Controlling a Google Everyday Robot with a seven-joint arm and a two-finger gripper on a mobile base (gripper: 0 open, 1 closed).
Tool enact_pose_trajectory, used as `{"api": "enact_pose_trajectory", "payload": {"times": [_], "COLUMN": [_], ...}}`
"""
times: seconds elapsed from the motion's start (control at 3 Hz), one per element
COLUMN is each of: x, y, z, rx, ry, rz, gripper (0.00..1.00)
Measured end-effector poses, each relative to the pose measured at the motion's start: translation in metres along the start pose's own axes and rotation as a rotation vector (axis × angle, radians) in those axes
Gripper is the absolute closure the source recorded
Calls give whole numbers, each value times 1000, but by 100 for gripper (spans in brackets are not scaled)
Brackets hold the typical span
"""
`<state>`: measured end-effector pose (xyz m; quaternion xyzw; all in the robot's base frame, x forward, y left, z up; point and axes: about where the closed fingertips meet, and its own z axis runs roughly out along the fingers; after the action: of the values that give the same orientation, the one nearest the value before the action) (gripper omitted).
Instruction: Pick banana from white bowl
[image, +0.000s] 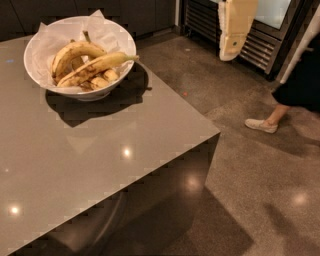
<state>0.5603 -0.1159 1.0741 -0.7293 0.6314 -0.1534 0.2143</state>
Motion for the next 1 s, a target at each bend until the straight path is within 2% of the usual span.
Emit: {"api": "enact_pose_trajectory", "payload": {"times": [0.33,0.67,1.0], "x": [2,-2,-3], "y": [-22,-58,-73], "z": [13,43,39], "rx": [-3,-23,24], "ry": [-3,-16,-29], "rz": [-34,-116,-118], "gripper": [0,0,0]}}
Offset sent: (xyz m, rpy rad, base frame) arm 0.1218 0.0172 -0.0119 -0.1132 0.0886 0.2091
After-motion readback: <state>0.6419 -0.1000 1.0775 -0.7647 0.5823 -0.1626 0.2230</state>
